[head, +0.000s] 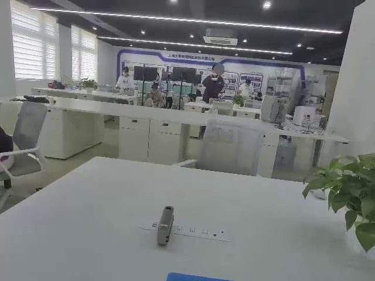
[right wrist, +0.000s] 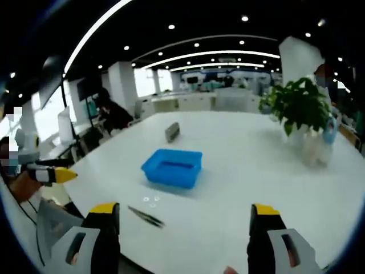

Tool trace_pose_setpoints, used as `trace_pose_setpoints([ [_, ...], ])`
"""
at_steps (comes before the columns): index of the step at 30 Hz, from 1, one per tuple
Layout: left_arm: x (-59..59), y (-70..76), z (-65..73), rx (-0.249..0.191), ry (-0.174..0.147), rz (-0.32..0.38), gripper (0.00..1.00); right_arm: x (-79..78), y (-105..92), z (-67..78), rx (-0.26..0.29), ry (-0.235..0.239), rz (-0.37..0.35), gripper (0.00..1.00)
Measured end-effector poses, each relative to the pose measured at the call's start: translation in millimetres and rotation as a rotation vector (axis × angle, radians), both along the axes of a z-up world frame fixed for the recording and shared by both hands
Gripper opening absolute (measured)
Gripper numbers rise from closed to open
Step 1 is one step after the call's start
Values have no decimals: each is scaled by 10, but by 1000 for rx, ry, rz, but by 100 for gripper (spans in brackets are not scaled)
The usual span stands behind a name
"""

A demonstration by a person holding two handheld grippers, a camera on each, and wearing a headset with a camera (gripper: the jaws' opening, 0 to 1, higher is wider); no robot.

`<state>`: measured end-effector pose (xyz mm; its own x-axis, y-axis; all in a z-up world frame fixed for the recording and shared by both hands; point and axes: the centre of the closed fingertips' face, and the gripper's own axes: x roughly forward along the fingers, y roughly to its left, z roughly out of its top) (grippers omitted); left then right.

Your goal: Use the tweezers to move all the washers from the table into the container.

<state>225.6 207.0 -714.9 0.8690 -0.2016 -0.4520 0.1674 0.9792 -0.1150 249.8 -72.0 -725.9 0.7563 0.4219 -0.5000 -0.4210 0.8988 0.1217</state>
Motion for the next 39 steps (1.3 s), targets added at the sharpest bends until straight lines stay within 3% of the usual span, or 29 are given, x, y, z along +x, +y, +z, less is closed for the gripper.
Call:
trace_pose_setpoints([
  [39,14,-8,-64,6,23,-17,99,-29,45,-23,-10,22,7,89],
])
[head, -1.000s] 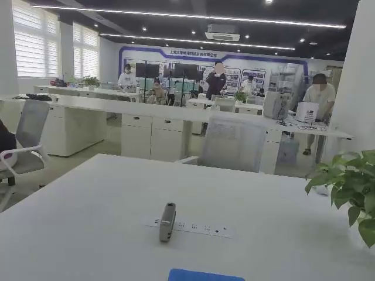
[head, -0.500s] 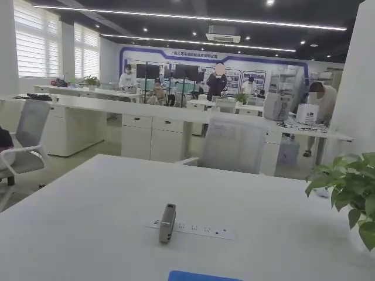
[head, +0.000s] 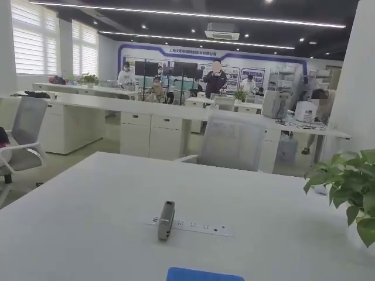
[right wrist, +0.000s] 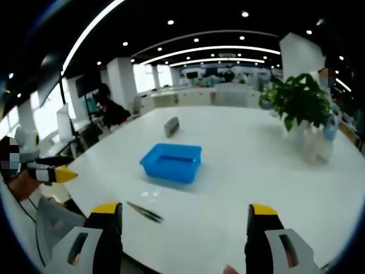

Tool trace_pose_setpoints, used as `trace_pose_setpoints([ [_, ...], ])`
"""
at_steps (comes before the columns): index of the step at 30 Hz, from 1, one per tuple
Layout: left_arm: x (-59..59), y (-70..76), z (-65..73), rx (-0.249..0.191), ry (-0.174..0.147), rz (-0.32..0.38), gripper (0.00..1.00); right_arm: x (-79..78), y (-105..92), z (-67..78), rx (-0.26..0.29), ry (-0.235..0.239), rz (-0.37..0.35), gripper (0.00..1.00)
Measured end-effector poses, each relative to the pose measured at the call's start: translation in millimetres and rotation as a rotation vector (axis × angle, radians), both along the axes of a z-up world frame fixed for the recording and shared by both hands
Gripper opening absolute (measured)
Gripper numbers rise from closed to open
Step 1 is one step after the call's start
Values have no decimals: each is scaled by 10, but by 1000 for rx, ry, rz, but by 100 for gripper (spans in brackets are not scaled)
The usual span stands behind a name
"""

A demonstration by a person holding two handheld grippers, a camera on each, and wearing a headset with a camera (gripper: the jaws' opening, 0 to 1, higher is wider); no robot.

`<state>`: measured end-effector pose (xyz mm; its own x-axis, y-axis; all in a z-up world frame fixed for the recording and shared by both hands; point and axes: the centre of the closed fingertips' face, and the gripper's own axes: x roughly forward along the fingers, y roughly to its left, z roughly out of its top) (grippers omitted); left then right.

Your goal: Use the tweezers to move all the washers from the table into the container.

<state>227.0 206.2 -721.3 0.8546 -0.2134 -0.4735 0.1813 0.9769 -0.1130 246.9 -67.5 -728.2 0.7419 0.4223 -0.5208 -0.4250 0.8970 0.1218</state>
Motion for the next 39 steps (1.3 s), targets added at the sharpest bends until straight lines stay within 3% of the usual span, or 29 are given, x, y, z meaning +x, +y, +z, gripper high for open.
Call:
trace_pose_setpoints([
  [22,35,-26,-14,3,3,-14,98,13,-27,-29,-7,5,0,89],
  [29,53,-11,-7,26,-6,-29,96,23,-28,-40,-4,9,-1,89],
  [33,69,-8,-68,29,8,-39,96,35,-64,-82,-15,15,0,89],
  [37,100,-74,-118,28,7,-89,92,29,-80,-131,-13,28,-2,88],
  [39,98,-152,-173,17,37,-139,85,16,-60,-165,-16,44,5,88],
])
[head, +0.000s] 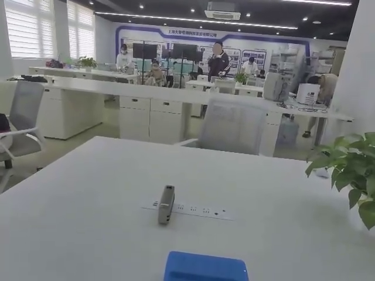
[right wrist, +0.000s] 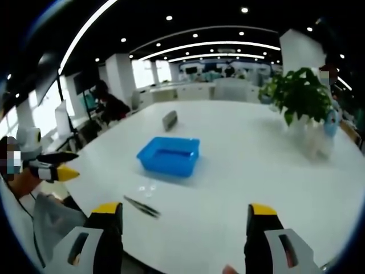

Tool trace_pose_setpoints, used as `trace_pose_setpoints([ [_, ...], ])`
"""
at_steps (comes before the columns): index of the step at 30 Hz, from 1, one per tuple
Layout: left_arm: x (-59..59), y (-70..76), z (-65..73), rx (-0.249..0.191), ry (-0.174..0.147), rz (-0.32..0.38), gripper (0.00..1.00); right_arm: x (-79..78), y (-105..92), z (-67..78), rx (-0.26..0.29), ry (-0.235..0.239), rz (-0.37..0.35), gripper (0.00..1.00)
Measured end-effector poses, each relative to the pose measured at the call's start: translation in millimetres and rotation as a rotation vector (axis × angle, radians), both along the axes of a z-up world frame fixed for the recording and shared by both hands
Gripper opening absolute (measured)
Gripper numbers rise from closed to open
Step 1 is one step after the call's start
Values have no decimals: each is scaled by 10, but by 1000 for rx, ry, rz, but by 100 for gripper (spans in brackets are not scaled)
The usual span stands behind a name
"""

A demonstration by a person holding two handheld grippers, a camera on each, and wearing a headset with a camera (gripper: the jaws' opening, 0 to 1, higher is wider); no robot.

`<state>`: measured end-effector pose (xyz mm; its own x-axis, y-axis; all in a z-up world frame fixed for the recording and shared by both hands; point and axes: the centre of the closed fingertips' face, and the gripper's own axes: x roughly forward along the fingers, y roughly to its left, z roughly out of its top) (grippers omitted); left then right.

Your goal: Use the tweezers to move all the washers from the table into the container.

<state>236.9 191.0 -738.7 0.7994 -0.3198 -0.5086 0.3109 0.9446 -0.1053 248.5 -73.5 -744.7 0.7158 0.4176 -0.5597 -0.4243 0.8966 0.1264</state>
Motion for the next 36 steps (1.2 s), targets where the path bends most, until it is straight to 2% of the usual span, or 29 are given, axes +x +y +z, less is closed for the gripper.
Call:
trace_pose_setpoints([
  [1,4,-23,-22,-3,14,-14,82,-2,9,-9,-3,3,4,88],
  [3,48,-47,-58,7,20,-36,80,-1,18,-34,-17,10,14,88],
  [4,58,-97,-75,5,29,-72,78,0,24,-46,-22,14,21,88],
  [6,73,-180,-126,-8,62,-139,67,4,35,-55,-25,20,29,88],
  [7,101,-200,-134,-6,60,-156,63,7,41,-57,-25,21,32,88],
  [10,154,-283,-216,7,87,-232,50,4,75,-81,-29,31,46,88],
  [12,159,-356,-318,18,125,-304,40,1,93,-102,-35,40,58,88],
  [13,189,-383,-338,19,116,-317,36,1,100,-107,-38,42,62,88],
  [14,186,-439,-392,18,136,-361,32,-1,106,-116,-41,45,65,87],
  [15,241,-451,-426,22,132,-352,29,-3,114,-128,-42,51,69,87],
  [16,255,-472,-447,27,129,-365,28,-4,119,-136,-42,55,70,87],
  [18,241,-527,-532,67,144,-430,26,0,126,-149,-43,62,70,87],
  [19,251,-537,-567,84,145,-442,26,2,130,-149,-44,63,70,87],
  [21,233,-591,-659,102,168,-496,25,0,137,-150,-48,67,67,87],
  [26,290,-677,-821,139,165,-559,20,-15,135,-167,-54,80,69,87],
  [31,300,-731,-1038,182,203,-650,19,-24,123,-192,-56,95,75,87],
  [33,315,-735,-1095,212,206,-675,18,-25,130,-195,-51,99,74,87],
  [36,338,-755,-1152,224,207,-690,14,-34,155,-228,-47,110,79,87],
])
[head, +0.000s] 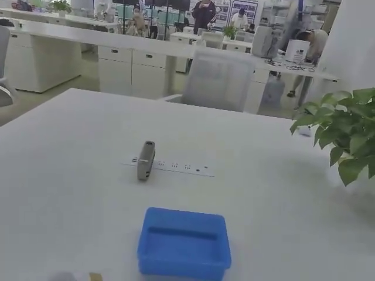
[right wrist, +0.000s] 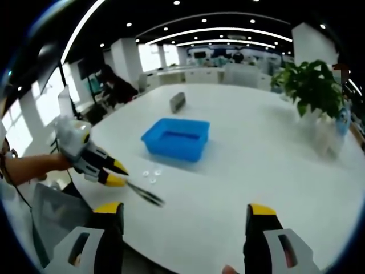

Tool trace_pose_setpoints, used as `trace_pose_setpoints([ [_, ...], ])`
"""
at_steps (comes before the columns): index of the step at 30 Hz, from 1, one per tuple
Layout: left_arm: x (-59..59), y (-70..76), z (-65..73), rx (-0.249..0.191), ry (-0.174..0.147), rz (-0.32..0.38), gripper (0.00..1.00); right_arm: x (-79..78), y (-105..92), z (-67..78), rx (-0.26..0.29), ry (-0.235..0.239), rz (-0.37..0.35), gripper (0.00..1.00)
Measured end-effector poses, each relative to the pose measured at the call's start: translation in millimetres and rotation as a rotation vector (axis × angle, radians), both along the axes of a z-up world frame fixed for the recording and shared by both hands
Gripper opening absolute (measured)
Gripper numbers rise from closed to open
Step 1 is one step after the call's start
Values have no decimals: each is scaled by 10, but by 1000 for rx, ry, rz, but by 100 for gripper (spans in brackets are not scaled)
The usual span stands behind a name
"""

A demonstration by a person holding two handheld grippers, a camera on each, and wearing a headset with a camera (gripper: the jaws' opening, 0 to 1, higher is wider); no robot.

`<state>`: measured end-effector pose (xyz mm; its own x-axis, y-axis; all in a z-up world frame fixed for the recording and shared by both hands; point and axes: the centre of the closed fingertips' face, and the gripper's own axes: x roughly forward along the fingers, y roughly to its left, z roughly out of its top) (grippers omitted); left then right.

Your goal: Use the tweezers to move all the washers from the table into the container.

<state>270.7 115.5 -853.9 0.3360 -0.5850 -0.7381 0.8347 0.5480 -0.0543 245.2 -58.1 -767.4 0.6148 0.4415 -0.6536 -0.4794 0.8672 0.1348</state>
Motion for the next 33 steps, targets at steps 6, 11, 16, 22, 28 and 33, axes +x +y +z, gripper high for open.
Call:
trace_pose_setpoints([
  [6,-60,-43,-69,11,27,-61,7,-8,93,-12,-2,12,30,86],
  [11,-81,-39,-76,36,22,-108,1,13,180,30,-3,3,62,86],
  [16,-168,-89,-29,40,2,-151,0,2,263,45,-6,-6,92,86],
  [22,-213,-212,345,-29,-61,-146,0,-75,472,52,-6,-10,189,75],
  [28,-290,-328,688,-70,-125,-161,0,-136,716,55,10,-13,279,70],
  [33,-342,-418,858,-87,-157,-187,0,-165,869,-40,10,4,390,53],
])
